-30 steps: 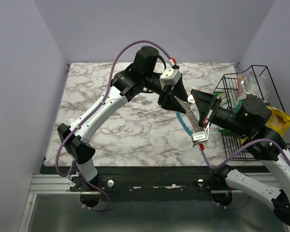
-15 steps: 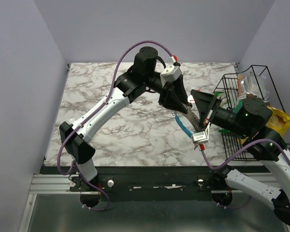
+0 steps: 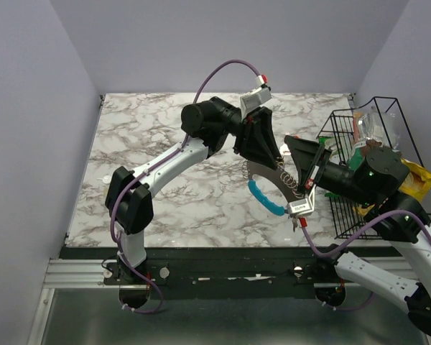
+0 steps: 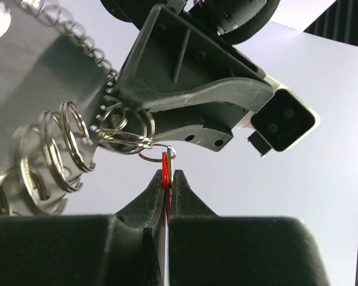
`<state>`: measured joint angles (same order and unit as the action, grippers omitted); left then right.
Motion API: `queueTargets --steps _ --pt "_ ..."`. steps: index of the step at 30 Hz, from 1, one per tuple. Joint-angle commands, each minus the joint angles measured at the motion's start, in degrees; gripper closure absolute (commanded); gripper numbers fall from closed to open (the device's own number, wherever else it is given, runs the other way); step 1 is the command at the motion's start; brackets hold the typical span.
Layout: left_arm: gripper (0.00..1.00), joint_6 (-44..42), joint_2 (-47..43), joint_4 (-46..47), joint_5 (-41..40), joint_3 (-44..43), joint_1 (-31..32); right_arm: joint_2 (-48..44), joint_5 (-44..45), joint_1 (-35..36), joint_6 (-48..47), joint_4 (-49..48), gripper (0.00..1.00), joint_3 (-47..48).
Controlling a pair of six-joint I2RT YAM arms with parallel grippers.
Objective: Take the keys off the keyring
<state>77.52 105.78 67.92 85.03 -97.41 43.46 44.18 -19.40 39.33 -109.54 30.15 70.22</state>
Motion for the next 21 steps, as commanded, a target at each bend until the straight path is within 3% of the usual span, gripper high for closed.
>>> queueTargets --steps 1,4,9,12,13,14,15,16,17,18,21 --pt "0.72 8.4 -1.5 19.0 0.1 -1.8 1.4 -0.1 1.6 -0.1 -0.6 -4.4 0.99 1.3" --pt "0.82 2.5 -3.2 9.9 -0.4 -1.0 1.2 0.0 2.3 -0.1 -0.8 -6.2 0.99 0.5" --pt "0.86 -8.3 -8.7 -3.5 -4.1 4.0 -0.4 0.3 3.0 -0.1 -1.5 -6.8 0.99 0.5" --pt "0.89 -28.9 -13.5 -28.2 -9.0 4.7 -2.5 0.4 3.2 -0.1 -1.9 -7.5 0.99 0.2" --pt "0.91 -55.5 -14.4 -58.8 -11.4 1.7 -2.6 0.3 3.1 -0.1 -2.1 -7.6 0.99 0.0" --pt "0.96 -70.2 -14.0 -77.9 -15.6 -3.5 -1.6 0.2 3.1 -0.1 -2.3 -7.7 0.99 -0.2" --pt "1.00 -79.2 -13.8 -90.4 -21.8 -9.9 -0.7 0.1 3.1 -0.2 -2.4 -8.0 0.99 -0.7" --pt "1.00 -81.3 -14.2 -91.9 -21.8 -9.0 -0.2 0.0 3.1 -0.1 -2.6 -8.0 0.99 -1.0" --pt "1.00 -73.8 -15.5 -88.0 -21.0 -6.9 -0.6 -0.1 3.4 -0.1 -2.7 -8.2 0.99 -1.4" --pt "1.00 -72.6 -15.9 -85.9 -20.8 -5.4 -0.7 -0.2 3.4 -0.1 -3.1 -8.4 0.99 -1.8" --pt "1.00 -75.1 -16.8 -88.3 -23.3 -5.0 -0.4 -0.9 3.5 -0.1 -3.8 -9.8 0.99 -3.3"
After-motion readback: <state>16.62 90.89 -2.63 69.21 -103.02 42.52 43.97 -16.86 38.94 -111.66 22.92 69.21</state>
